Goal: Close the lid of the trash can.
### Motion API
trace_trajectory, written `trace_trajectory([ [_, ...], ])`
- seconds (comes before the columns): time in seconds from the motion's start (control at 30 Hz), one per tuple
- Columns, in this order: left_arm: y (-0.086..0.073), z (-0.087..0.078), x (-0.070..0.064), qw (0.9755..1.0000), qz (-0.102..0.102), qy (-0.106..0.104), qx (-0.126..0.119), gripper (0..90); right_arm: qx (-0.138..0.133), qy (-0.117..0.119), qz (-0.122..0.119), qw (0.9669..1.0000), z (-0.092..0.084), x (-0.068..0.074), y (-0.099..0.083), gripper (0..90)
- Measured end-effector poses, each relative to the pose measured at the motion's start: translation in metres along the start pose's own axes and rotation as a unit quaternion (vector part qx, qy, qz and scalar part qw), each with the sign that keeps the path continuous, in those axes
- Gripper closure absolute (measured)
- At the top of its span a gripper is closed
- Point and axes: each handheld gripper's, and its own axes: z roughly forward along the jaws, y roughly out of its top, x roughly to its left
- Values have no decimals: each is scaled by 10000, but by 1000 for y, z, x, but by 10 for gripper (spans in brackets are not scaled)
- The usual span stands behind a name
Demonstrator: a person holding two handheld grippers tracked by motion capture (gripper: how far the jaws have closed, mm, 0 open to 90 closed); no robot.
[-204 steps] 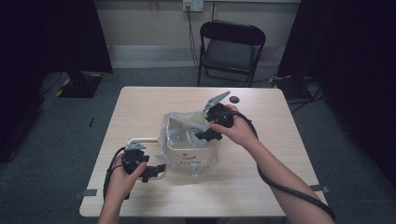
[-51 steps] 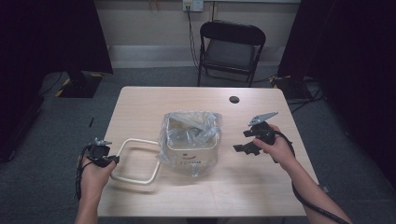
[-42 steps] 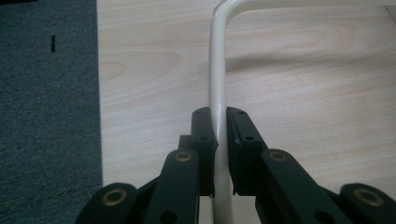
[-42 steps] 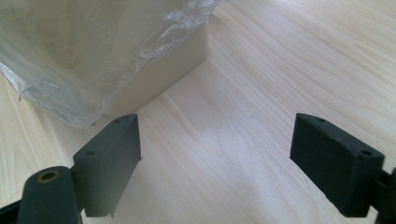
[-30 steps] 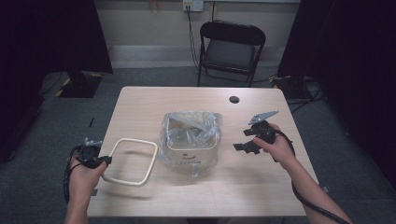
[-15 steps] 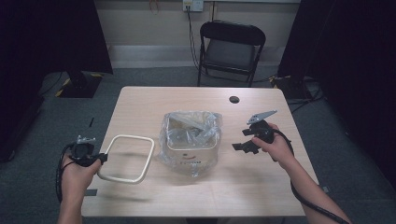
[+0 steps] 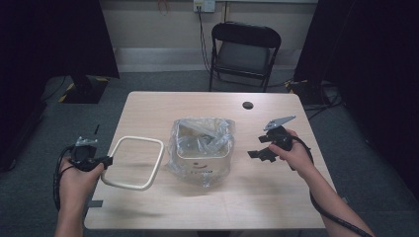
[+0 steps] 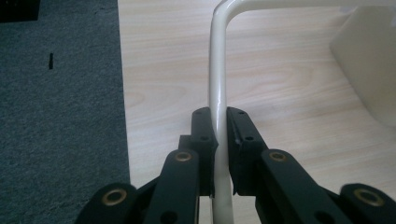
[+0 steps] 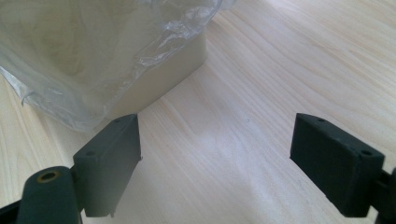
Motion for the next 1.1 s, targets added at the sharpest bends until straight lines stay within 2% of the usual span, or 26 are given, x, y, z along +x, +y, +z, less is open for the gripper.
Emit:
trace_trajectory([
  [0.27, 19, -7, -10, 9999, 68, -82, -59, 822, -28, 3, 33, 10000, -3, -1, 0, 153],
  [0.4, 35, -9, -24, 9996, 191, -148, -113, 822, -32, 2, 32, 10000, -4, -2, -2, 153],
  [0.53, 44, -8, -33, 9993, 263, -209, -134, 822, -27, -5, 45, 10000, -6, -2, -2, 153],
  [0.77, 60, 6, -55, 9989, 285, -380, -58, 821, -71, 2, 33, 10000, -8, -4, -2, 153],
  [0.87, 63, 9, -59, 9987, 334, -376, -31, 821, -74, 0, 34, 10000, -8, -4, -2, 153],
  [0.93, 68, 14, -67, 9987, 289, -426, -5, 821, -74, 5, 21, 10000, -8, -4, -1, 153],
  [1.1, 73, 20, -75, 9985, 310, -457, 59, 821, -92, 20, -10, 10000, -8, -2, 0, 153],
])
